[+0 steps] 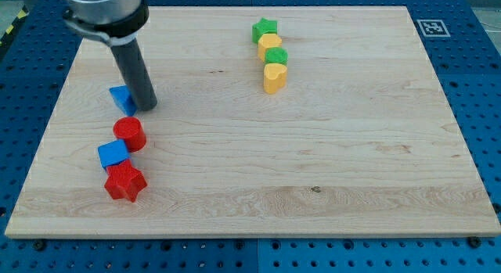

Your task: Move the blue triangle to the top left of red circle

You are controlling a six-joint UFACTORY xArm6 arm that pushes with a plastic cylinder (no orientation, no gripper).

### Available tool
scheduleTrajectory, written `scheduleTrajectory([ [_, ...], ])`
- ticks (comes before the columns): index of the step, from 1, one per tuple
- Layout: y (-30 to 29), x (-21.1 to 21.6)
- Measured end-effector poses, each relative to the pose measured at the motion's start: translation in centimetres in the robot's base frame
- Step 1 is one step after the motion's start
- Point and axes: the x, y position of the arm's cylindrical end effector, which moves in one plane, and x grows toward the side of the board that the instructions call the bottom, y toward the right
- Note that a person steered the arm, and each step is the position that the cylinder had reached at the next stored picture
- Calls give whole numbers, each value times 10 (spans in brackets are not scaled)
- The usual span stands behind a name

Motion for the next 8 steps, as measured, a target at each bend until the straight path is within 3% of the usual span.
scheduleTrajectory([
  [3, -48, -56],
  [4, -44, -41],
  [5, -26, 9],
  [6, -7, 14],
  [8, -10, -21],
])
